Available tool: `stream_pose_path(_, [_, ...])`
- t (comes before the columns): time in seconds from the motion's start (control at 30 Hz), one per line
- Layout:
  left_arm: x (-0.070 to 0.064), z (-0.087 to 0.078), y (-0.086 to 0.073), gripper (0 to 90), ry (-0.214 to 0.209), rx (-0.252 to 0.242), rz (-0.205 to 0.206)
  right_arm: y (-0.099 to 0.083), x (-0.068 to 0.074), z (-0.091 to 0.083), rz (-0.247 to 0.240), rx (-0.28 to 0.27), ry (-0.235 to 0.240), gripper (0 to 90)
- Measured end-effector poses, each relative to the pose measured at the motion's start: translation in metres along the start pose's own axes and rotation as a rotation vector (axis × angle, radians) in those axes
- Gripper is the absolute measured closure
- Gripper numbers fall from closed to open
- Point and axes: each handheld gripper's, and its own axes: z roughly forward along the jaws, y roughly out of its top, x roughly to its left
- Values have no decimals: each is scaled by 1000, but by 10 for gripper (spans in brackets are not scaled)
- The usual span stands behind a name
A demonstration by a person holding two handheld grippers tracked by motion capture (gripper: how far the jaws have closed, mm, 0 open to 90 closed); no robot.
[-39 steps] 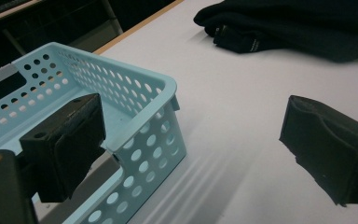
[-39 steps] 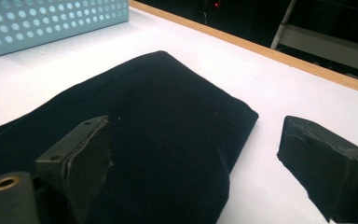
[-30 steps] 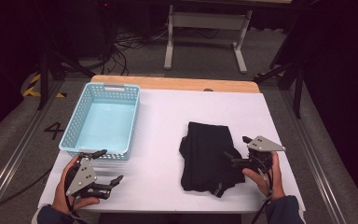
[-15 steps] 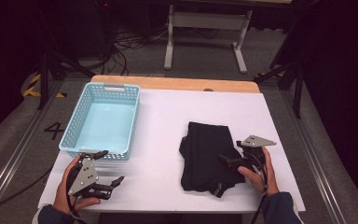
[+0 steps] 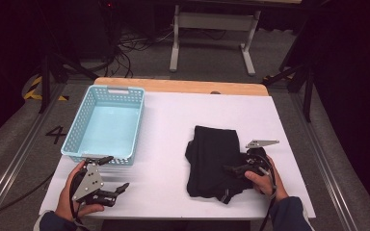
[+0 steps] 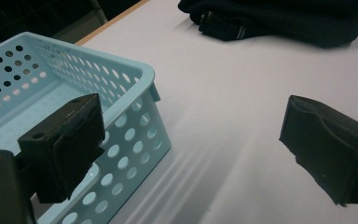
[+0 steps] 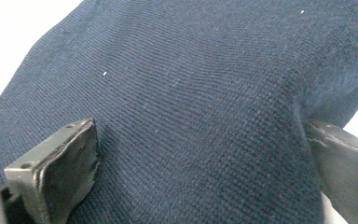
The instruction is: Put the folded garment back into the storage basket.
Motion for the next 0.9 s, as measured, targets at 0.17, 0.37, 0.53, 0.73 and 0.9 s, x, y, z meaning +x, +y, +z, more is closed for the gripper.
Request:
stream_pose_path(0.17, [1,-1,0,73,7,3,5,5,0,-2,-57,-3,-58,4])
stream_pose_path(0.37, [1,0,0,73,3,8,7,6,-2,0,-44,-2,-48,0])
stream_pose_path(0.53, [0,1,0,74,4,9,5,5,-3,4,10,5,5,5])
stream_pose_path(0.73, [1,4,0,74,-3,13,3,9,3,10,-1,16,120,201])
stream_pose_path(0.9, [1,7,0,77,-9,20,6,12,-1,16,19,21,209,427])
